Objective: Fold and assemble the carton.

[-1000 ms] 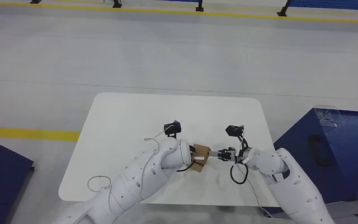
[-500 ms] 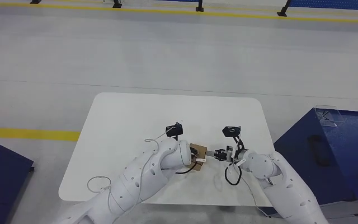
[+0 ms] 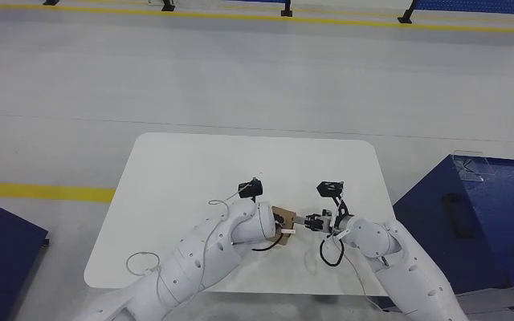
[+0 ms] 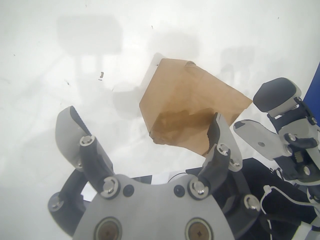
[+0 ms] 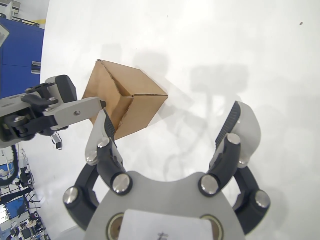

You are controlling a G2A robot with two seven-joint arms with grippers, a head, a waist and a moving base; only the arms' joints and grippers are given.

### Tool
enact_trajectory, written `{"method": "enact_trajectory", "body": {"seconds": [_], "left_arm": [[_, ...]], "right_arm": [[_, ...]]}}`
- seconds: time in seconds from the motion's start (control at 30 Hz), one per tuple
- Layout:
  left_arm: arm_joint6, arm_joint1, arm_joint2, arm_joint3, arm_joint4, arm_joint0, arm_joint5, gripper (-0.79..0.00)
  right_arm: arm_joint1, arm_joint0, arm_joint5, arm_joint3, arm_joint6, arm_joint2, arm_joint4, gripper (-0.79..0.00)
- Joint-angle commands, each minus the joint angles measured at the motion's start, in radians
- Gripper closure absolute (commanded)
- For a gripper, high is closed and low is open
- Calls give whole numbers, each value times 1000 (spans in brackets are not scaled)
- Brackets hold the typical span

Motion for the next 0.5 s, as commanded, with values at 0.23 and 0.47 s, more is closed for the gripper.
{"method": "enact_trajectory", "body": {"seconds": [0.23,0.47], "left_arm": [[38,12,-27,-56,-10,1,38,-785],[56,32,-67,-142,-1,33,56,-785]], "right_arm": [[-10,7,50,9,-16,-37,-66,-785],[-20,21,66,25,-6,-62,-81,-785]]}}
